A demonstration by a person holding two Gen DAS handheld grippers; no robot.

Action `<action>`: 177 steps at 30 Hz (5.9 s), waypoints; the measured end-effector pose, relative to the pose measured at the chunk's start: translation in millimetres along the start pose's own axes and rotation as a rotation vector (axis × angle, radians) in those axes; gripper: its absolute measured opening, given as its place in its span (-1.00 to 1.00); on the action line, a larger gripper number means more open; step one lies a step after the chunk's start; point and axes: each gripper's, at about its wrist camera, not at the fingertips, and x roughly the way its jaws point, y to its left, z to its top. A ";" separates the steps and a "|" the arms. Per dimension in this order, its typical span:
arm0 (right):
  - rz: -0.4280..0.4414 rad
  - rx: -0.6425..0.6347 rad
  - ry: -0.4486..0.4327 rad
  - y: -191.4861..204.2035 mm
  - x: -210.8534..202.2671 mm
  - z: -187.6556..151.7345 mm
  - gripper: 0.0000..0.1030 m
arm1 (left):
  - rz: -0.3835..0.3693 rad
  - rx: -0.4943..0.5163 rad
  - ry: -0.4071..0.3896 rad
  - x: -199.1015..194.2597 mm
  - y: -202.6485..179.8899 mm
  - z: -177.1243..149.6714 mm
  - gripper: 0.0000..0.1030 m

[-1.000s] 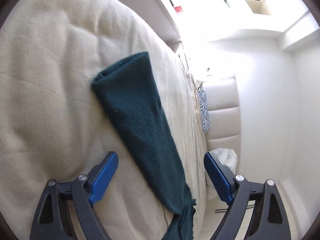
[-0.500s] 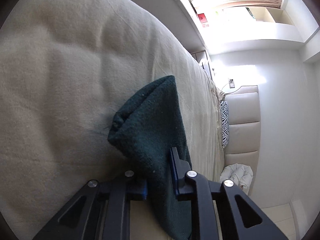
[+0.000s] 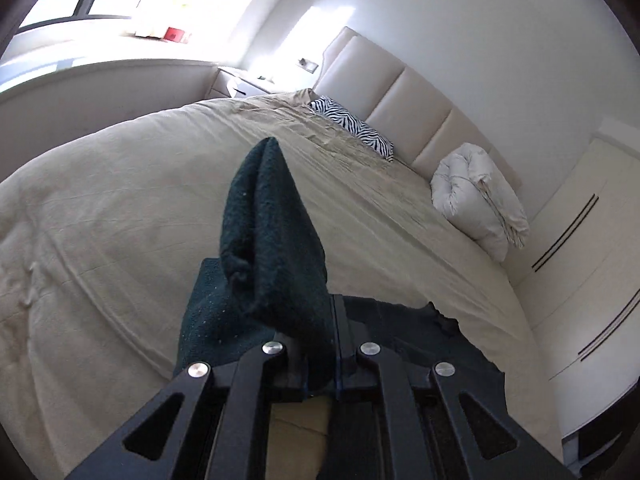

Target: Fold small clothes

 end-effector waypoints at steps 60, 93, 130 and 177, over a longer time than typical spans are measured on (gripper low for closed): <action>-0.374 -0.231 0.300 -7.1 186.5 210.3 -0.85 | -0.128 0.071 0.082 -9.3 12.5 -48.1 -0.14; -0.530 -0.325 0.250 -40.3 185.8 227.5 -0.85 | -0.197 0.056 0.209 86.6 -16.1 -24.6 -0.29; -0.363 -0.257 0.141 -70.4 148.5 206.1 -0.61 | -0.310 0.141 0.450 145.9 -18.6 -56.9 -0.55; -0.161 0.225 -0.003 -91.7 30.7 127.8 0.18 | -0.187 0.099 0.480 -63.9 23.9 -183.7 0.60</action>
